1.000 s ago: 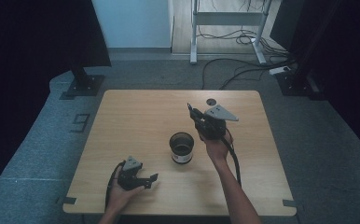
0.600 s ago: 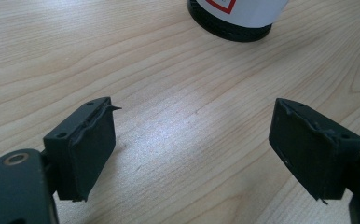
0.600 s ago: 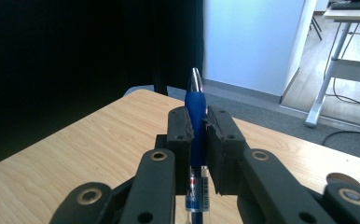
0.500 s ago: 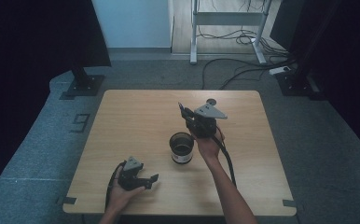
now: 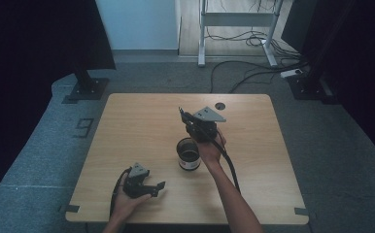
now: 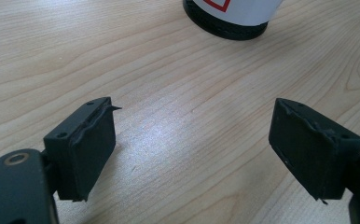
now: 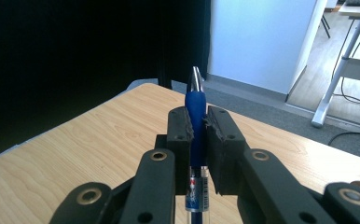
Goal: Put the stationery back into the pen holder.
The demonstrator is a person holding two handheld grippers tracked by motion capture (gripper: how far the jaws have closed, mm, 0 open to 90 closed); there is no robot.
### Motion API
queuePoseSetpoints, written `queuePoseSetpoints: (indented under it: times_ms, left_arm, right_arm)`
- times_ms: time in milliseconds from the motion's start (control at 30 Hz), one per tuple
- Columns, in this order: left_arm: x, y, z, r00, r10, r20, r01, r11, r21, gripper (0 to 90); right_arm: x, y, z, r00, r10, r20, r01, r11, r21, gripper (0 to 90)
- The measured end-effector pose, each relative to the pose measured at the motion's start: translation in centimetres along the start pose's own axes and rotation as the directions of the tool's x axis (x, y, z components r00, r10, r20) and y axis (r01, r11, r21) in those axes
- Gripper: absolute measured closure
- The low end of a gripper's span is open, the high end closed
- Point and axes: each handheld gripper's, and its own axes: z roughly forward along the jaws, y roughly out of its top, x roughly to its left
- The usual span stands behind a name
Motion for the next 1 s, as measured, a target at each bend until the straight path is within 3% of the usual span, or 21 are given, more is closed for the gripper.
queuePoseSetpoints:
  times_ms: [733, 1000]
  left_arm:
    - [0.1, 0.0, 0.0, 0.9999, 0.002, 0.01, -0.002, 1.0, 0.007, 15.1]
    - [0.1, -0.1, 0.1, 0.9999, 0.003, 0.012, -0.003, 0.9999, 0.014, 15.2]
  right_arm:
    - [-0.1, -1.2, 3.2, 0.9996, -0.011, 0.025, 0.01, 0.999, 0.054, 77.6]
    - [0.2, -1.9, 3.4, 0.9998, -0.014, 0.016, 0.012, 0.998, 0.068, 77.6]
